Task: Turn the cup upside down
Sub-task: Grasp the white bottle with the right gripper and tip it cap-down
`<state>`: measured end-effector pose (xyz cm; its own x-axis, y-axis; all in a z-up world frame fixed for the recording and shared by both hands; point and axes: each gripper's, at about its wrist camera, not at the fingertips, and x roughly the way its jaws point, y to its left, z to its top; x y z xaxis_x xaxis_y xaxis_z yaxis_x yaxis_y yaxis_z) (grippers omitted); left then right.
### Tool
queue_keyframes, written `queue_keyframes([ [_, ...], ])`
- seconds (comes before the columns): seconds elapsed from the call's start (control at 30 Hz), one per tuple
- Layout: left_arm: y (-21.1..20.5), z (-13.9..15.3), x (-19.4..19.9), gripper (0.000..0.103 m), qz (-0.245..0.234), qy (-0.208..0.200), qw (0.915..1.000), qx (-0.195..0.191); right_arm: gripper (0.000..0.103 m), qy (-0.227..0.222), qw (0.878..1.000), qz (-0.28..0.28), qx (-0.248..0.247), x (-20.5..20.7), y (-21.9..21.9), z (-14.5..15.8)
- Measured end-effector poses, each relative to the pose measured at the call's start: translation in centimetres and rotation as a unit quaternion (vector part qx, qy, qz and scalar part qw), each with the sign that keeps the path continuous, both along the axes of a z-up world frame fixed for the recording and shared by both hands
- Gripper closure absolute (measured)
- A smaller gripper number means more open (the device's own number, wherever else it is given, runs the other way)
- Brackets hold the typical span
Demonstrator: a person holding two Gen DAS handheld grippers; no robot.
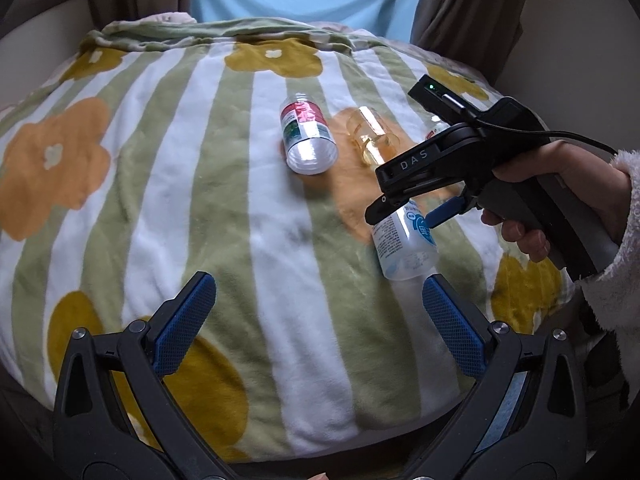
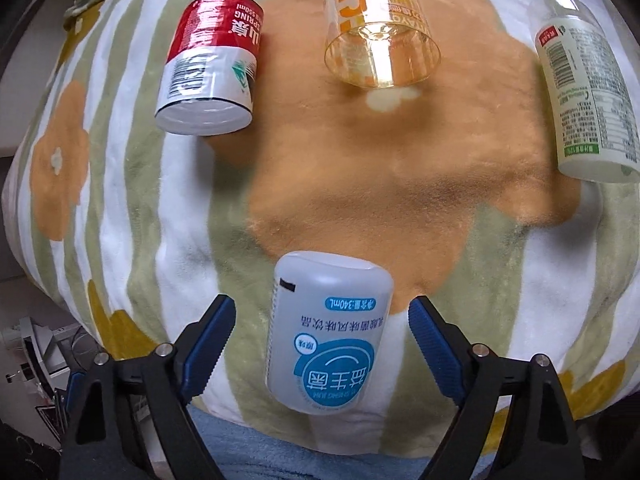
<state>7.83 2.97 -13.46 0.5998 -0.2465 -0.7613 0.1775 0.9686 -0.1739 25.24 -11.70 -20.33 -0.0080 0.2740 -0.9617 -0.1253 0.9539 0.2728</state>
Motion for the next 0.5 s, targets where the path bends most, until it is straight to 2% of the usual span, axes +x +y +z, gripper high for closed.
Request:
queue_keyframes([
  [0.1,0.3,-0.1,0.0,0.000,-0.006,0.002,1.0000,-0.006,0.017,0.013,1.000,0.021,-0.015,0.3,0.8,-0.6],
  [0.17,0.5,-0.4,0.1,0.000,-0.005,0.007,1.0000,-0.005,0.028,0.014,0.999,0.026,-0.031,0.5,1.1,-0.8],
  [0.23,0.9,-0.6,0.1,0.000,-0.004,0.011,0.9999,-0.007,0.030,0.016,0.999,0.025,-0.038,0.7,1.1,-1.0],
  [0.33,1.4,-0.7,0.1,0.000,0.000,0.012,0.9998,-0.016,0.042,0.023,0.999,0.018,-0.038,1.0,0.9,-1.2],
  [0.5,2.0,-0.9,0.2,0.000,0.007,0.018,0.9995,-0.024,0.042,0.016,0.999,0.019,-0.032,1.2,0.4,-0.7],
])
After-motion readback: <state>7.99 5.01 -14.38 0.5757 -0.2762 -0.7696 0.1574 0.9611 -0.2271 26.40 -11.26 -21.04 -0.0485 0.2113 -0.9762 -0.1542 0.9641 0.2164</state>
